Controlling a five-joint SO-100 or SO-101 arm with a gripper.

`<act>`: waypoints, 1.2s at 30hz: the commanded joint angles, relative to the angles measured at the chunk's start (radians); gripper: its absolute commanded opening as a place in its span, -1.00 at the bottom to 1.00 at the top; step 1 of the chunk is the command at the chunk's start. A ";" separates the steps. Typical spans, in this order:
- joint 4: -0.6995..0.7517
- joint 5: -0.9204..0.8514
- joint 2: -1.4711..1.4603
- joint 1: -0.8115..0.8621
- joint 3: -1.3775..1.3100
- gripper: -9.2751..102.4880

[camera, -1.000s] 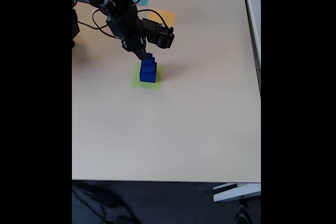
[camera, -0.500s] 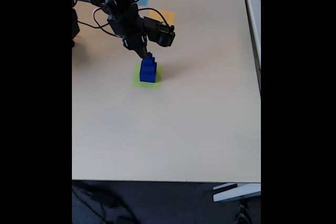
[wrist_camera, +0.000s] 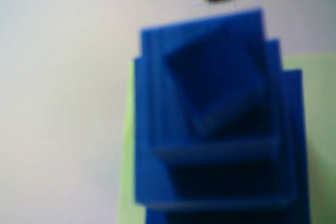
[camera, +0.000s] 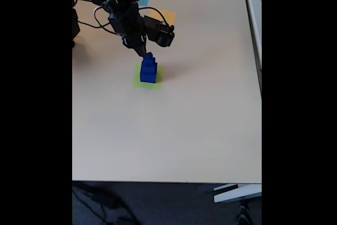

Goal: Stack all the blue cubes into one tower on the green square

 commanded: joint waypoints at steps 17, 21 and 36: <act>0.012 0.034 0.054 -0.103 -0.255 -0.84; -0.078 0.021 0.032 -0.118 -0.255 -0.84; -0.067 0.067 -0.209 -0.126 -0.390 -0.84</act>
